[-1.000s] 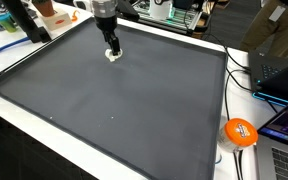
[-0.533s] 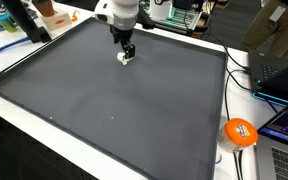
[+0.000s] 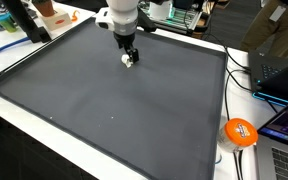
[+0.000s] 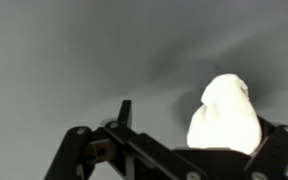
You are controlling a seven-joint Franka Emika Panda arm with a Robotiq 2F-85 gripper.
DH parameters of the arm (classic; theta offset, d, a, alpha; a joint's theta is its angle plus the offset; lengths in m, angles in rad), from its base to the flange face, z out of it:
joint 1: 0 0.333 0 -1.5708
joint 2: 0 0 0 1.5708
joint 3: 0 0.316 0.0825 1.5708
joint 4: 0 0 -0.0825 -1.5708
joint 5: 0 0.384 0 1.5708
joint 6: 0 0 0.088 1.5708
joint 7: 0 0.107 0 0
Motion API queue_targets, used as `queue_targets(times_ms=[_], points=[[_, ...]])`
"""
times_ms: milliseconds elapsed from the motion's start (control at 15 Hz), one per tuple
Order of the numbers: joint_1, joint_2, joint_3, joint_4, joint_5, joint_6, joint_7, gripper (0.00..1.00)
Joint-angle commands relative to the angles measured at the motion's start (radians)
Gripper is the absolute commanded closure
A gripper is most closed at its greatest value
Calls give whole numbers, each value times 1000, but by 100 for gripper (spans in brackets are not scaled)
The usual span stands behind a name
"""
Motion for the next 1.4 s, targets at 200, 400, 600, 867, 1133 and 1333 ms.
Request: queue_targets(times_ms=[200,400,600,867,1133,1333], points=[[-54,15,15,26,185,15,-84,0],[-116,-71,-4,-27,300,42,-92,0],[-166,-115,-18,-47,378,11,-133,0],[-128,-100,-7,-56,241,-8,-186,0],[-53,-94,-5,-63,130,15,-109,0],[1,-95,-27,-54,-9,12,-6,0]])
